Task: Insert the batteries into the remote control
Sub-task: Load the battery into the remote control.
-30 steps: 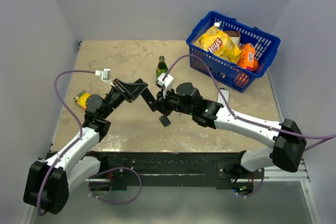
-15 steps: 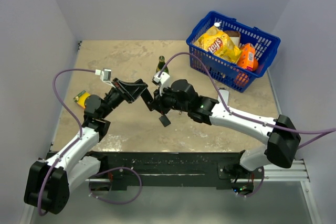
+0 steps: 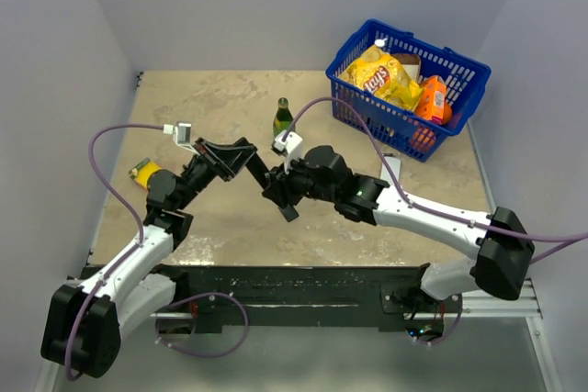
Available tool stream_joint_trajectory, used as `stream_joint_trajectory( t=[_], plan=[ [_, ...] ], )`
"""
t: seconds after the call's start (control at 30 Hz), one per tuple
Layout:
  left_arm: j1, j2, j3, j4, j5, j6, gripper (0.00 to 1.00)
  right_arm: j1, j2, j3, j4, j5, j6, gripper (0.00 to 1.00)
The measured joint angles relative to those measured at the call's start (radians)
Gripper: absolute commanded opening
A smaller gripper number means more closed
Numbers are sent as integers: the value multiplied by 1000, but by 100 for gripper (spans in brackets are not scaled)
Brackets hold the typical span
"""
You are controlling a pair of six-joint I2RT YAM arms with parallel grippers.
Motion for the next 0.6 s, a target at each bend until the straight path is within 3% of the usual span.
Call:
stream_joint_trajectory(
  t=[0.4,0.6],
  plan=[
    [-22,5,-26,2,-38,-75,0,7,-100,-79,17,36,7,47],
    [-22,33,-26,23,-41,-108,0,7,-104,-79,15,53,9,56]
  ],
)
